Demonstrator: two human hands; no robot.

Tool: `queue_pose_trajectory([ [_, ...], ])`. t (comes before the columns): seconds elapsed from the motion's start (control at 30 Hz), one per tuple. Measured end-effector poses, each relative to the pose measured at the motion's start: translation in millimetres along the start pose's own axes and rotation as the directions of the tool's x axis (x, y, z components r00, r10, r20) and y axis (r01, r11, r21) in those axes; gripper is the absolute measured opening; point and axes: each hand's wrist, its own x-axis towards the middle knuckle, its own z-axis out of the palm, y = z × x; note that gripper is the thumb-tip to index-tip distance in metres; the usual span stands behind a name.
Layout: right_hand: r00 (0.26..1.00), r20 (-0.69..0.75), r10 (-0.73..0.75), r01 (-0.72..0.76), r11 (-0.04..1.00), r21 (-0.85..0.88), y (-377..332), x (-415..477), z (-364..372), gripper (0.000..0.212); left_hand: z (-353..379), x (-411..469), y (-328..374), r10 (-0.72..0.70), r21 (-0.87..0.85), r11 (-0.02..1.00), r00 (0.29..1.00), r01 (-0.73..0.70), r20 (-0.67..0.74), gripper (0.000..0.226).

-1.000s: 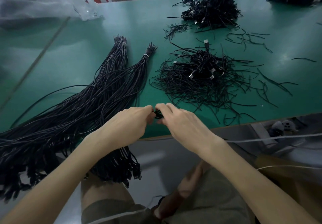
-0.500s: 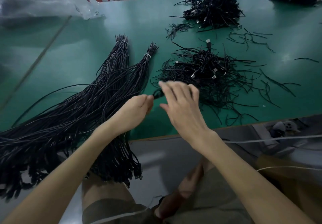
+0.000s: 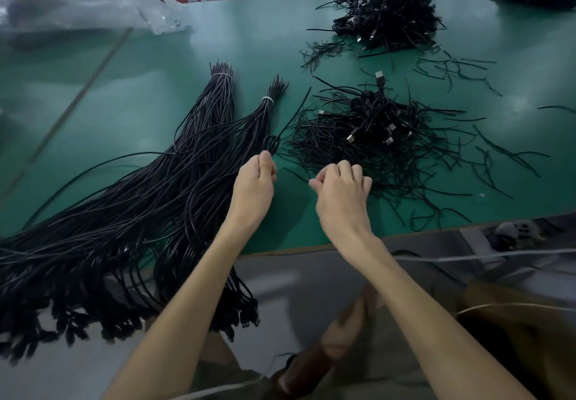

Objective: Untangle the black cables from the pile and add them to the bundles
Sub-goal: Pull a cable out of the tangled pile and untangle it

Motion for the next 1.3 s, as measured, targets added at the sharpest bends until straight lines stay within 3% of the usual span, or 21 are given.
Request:
queue_pose_trajectory([
  [0.1,0.995,-0.083,0.054,-0.038,0.983,0.179,-1.4,1.5,-2.4,0.013,0.6,-1.7,-0.2,0.011,0.009,1.000,1.000,-0.011,0.009,0.044],
  [0.27,0.982,-0.037,0.186,-0.151,0.885,0.440,3.9,7.5,-9.8,0.013,1.6,-2.3,-0.3,0.039,0.063,0.997,0.998,-0.042,0.038,0.044],
  [0.47,0.990,-0.096,0.105,-0.026,0.799,0.600,2.0,1.8,-12.8,0.013,1.3,-6.6,3.4,0.063,0.239,0.968,0.997,-0.071,0.043,0.046],
  [0.6,0.995,-0.094,0.033,0.032,0.788,0.615,1.2,1.0,-11.2,0.010,8.2,-14.1,9.4,0.158,0.516,0.831,0.978,-0.207,0.139,0.048],
  [0.67,0.997,-0.068,0.020,0.025,0.801,0.598,2.2,1.8,-8.5,0.009,9.7,-15.1,9.8,0.175,0.536,0.810,0.971,-0.237,0.165,0.047],
  [0.97,0.998,-0.057,-0.029,0.057,0.804,0.591,3.4,-0.8,-6.5,0.011,3.6,-20.4,12.7,0.171,0.394,0.887,0.965,-0.239,0.201,0.042],
  [1.1,1.000,0.012,-0.019,0.007,0.764,0.646,4.3,-0.4,-8.1,0.015,3.9,-19.2,12.9,0.164,0.333,0.917,0.970,-0.218,0.182,0.048],
  [1.2,0.996,0.081,-0.034,-0.036,0.687,0.725,4.5,1.3,-11.2,0.028,0.6,-17.7,13.4,0.131,0.043,0.989,0.967,-0.143,0.217,0.046],
  [1.3,0.989,0.117,-0.089,-0.042,0.592,0.805,6.7,3.4,-17.3,0.038,-2.2,-17.8,16.3,0.091,-0.202,0.979,0.952,-0.032,0.291,0.043],
])
